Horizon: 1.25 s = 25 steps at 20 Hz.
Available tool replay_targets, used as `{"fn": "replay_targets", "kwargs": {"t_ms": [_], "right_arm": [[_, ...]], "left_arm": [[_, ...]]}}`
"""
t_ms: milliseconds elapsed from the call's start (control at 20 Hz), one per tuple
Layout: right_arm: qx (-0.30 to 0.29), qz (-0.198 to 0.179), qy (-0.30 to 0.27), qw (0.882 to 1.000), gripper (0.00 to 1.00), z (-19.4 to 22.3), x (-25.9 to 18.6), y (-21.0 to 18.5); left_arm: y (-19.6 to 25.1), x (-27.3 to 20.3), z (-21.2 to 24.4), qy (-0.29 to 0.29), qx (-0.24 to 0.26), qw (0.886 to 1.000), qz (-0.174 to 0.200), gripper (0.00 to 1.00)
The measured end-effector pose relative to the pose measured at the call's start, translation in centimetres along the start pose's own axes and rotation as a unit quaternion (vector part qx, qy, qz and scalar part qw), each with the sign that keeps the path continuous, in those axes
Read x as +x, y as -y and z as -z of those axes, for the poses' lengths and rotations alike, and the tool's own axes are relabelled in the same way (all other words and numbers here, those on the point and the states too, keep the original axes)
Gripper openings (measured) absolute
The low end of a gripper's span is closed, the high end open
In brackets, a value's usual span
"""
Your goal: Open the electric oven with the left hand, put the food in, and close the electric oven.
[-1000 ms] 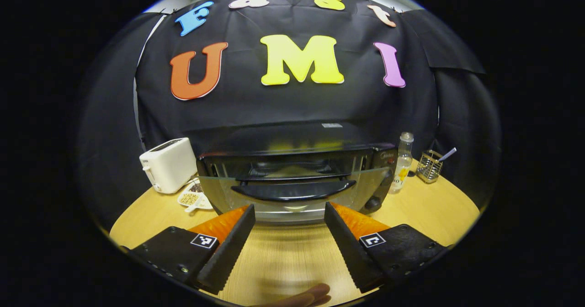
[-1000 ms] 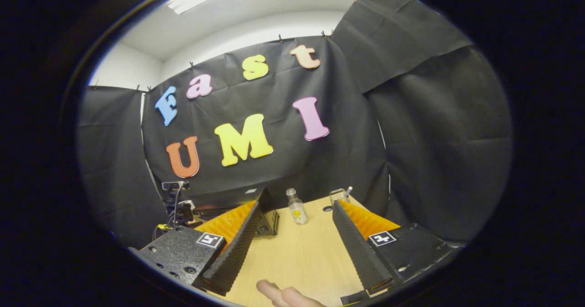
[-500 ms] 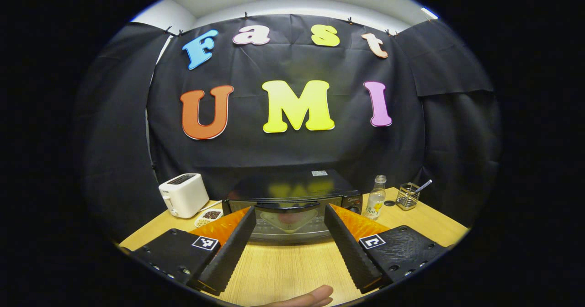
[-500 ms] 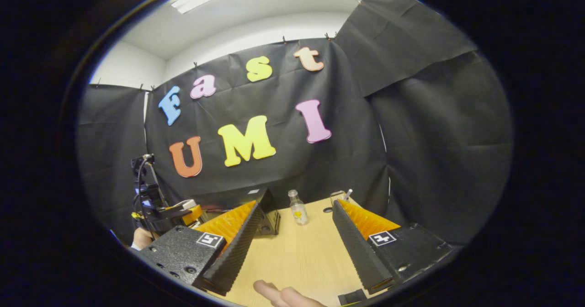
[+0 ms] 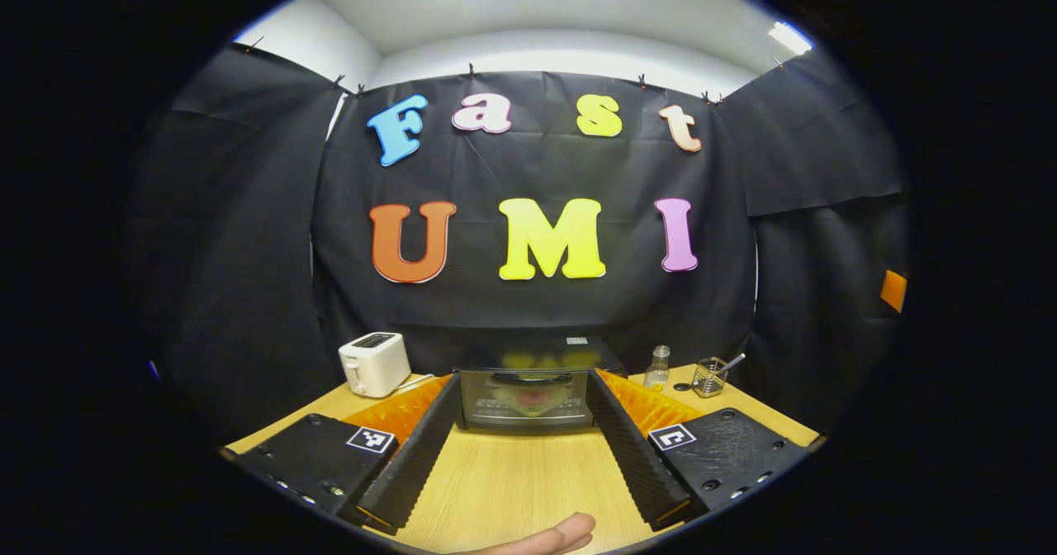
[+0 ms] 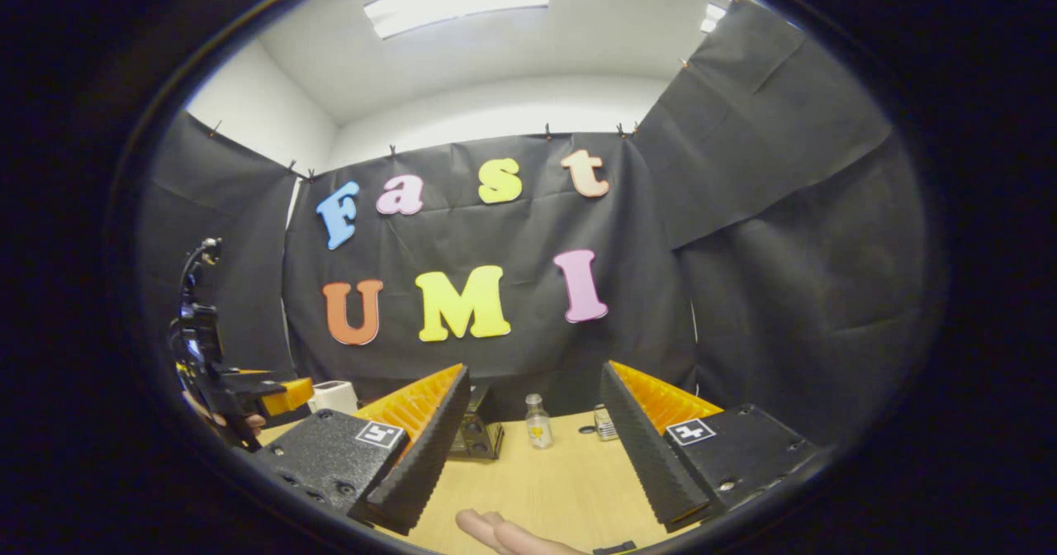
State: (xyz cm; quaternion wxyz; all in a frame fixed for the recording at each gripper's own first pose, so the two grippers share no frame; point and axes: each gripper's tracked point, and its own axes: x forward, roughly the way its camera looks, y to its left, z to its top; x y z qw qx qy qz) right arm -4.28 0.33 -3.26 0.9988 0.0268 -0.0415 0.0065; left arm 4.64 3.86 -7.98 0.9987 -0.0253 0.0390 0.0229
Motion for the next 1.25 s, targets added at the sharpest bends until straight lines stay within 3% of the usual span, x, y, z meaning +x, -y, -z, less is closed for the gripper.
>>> {"fn": "replay_targets", "kwargs": {"t_ms": [300, 450, 500, 550, 700, 750, 850, 900, 1150, 1200, 1250], "right_arm": [[-0.034, -0.011, -0.003, 0.999, 0.95, 0.5, -0.3, -2.2], [-0.047, -0.004, -0.012, 0.999, 0.96, 1.2, 0.3, -2.2], [-0.052, -0.001, -0.016, 0.999, 1.0, 1.3, 0.4, -2.0], [-0.057, 0.004, -0.021, 0.998, 0.96, 1.5, 0.6, -1.8], [-0.06, 0.011, -0.021, 0.998, 0.96, 1.4, 0.5, -1.3], [-0.056, 0.01, -0.019, 0.998, 1.0, 1.3, 0.4, -1.3], [-0.051, 0.01, -0.014, 0.999, 0.96, 1.3, 0.2, -0.8], [-0.053, 0.013, -0.011, 0.998, 1.0, 1.2, 0.2, -0.6], [-0.057, 0.019, -0.011, 0.998, 0.96, 1.4, 0.1, 0.1], [-0.056, 0.02, -0.012, 0.998, 0.96, 1.4, 0.1, 0.3], [-0.056, 0.021, -0.014, 0.998, 0.96, 1.5, 0.2, 0.4]], "left_arm": [[-1.3, -5.0, 0.5, 0.004, 0.006, 1.0, -0.019, 0.96], [-0.5, -5.4, 0.3, 0.006, 0.018, 1.0, -0.011, 0.95], [-0.3, -5.3, 0.2, 0.009, 0.019, 1.0, -0.007, 0.95], [0.0, -5.4, 0.2, 0.009, 0.015, 1.0, -0.003, 0.95], [1.4, -5.5, 0.7, 0.004, -0.004, 1.0, 0.024, 0.95], [1.4, -5.5, 0.8, 0.003, -0.002, 1.0, 0.025, 0.95], [1.4, -5.6, 0.5, 0.005, 0.008, 1.0, 0.026, 0.96], [1.8, -5.6, 0.6, 0.005, 0.012, 0.999, 0.03, 0.95], [2.0, -5.6, 0.5, 0.005, 0.019, 0.999, 0.033, 0.95], [2.1, -5.6, 0.5, 0.005, 0.019, 0.999, 0.033, 0.86], [2.2, -5.6, 0.5, 0.004, 0.02, 0.999, 0.034, 0.86]]}}
